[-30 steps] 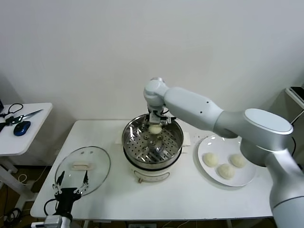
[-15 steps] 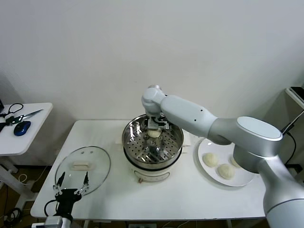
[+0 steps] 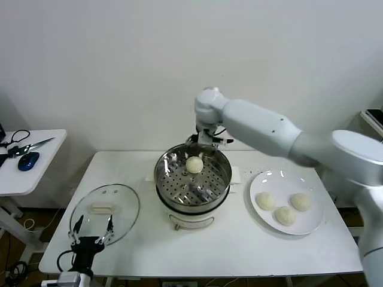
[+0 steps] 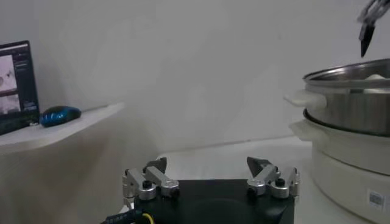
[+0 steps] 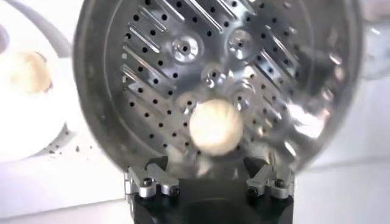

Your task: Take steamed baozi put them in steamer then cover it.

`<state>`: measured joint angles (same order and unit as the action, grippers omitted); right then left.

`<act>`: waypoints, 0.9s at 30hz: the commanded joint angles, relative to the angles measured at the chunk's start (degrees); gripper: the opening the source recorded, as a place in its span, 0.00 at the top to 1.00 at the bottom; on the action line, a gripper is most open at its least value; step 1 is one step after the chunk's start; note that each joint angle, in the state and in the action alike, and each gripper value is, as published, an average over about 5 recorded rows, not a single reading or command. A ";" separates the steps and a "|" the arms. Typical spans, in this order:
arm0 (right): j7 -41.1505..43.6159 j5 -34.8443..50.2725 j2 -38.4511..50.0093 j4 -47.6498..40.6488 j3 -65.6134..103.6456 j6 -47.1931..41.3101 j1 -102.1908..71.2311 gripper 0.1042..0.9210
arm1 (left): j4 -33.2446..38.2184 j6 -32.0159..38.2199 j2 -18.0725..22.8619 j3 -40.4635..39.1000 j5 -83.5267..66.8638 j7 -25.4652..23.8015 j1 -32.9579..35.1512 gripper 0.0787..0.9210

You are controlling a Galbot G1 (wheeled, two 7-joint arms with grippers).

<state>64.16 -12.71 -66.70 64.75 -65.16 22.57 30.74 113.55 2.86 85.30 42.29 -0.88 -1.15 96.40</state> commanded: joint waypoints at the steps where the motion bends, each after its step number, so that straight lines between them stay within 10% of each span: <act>1: -6.75 29.46 20.34 10.23 -12.58 -28.74 10.78 0.12 | 0.60 -0.18 0.34 -0.35 0.75 -0.13 -0.16 0.12; 8: -0.73 38.37 30.58 9.27 -11.71 -37.18 1.93 0.12 | 0.64 0.05 0.32 -0.46 0.65 -0.10 0.30 0.12; 27: 0.82 15.21 25.48 -5.42 10.16 -32.80 -29.50 0.12 | 0.55 0.51 0.24 0.21 0.62 -0.24 2.02 0.12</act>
<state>64.56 8.13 -40.92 65.04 -62.14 -8.78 12.96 114.08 3.30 85.62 42.39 -0.35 -1.24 97.97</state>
